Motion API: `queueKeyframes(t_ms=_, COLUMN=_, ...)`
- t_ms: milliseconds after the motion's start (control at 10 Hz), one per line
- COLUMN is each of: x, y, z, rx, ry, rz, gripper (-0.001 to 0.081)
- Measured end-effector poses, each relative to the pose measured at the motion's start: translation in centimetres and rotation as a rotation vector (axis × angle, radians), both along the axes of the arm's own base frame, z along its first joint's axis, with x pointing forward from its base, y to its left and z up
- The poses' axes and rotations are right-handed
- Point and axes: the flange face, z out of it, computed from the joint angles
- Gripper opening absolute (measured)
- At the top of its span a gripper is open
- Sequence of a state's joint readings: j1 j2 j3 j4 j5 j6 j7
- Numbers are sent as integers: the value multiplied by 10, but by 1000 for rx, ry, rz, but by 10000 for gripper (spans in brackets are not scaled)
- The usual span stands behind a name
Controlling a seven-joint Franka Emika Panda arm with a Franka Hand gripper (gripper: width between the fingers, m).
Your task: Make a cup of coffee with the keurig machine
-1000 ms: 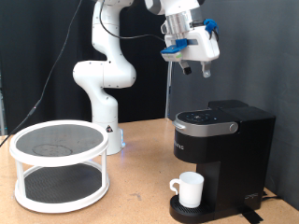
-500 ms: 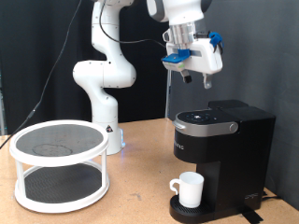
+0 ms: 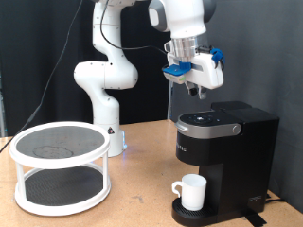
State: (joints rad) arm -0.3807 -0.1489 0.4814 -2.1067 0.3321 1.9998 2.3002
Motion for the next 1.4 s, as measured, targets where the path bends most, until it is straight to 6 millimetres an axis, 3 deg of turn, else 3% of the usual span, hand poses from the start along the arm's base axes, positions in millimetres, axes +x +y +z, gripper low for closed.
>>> queueKeyframes(t_ms=100, x=1, y=1, z=-5, rx=-4, ry=1, rz=1, gripper=49)
queueKeyframes(t_ms=300, x=2, y=1, z=-14, rx=-4, ry=11, rz=3, gripper=15)
queueKeyframes(t_ms=1400, x=14, y=7, z=-55, rx=6, ry=72, rz=-12, gripper=0)
